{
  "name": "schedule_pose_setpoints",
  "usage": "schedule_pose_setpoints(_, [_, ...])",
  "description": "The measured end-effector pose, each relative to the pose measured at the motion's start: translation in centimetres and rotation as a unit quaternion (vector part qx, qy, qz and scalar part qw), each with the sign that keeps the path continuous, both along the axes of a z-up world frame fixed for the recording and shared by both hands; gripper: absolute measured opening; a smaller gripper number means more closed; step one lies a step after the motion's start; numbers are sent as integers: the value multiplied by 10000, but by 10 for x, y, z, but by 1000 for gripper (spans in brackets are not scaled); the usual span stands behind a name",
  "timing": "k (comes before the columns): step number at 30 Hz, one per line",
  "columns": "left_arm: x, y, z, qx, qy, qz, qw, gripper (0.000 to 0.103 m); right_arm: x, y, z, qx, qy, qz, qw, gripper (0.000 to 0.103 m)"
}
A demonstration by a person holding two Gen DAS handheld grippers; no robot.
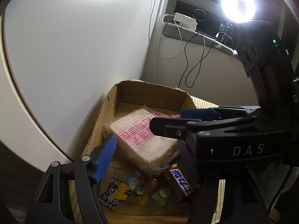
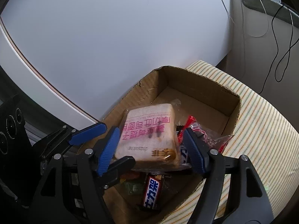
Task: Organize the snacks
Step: 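Carry the bread bag over the box and lower it inside with the right tool, then open the right tool and withdraw both tools toward the remaining candies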
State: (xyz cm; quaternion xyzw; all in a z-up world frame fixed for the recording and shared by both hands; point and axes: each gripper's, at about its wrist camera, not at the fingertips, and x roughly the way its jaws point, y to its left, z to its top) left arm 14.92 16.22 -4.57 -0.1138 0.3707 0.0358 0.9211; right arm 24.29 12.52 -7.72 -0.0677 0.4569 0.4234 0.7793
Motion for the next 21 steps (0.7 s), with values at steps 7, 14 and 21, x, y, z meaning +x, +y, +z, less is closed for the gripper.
schedule_pose_setpoints(7, [-14,-7,7,145,-112,-58,9998,67,-9,-7,6,-101,-268,-56,9996,74])
schedule_pose_setpoints(14, [-24,-22,15,256,-225,-133,9993,67,-17,-30,17,-89,-505,-215,9985,74])
schedule_pose_setpoints(21, [-31,-40,21,315,-339,-241,9986,67,-27,-65,26,-176,-866,-460,9950,74])
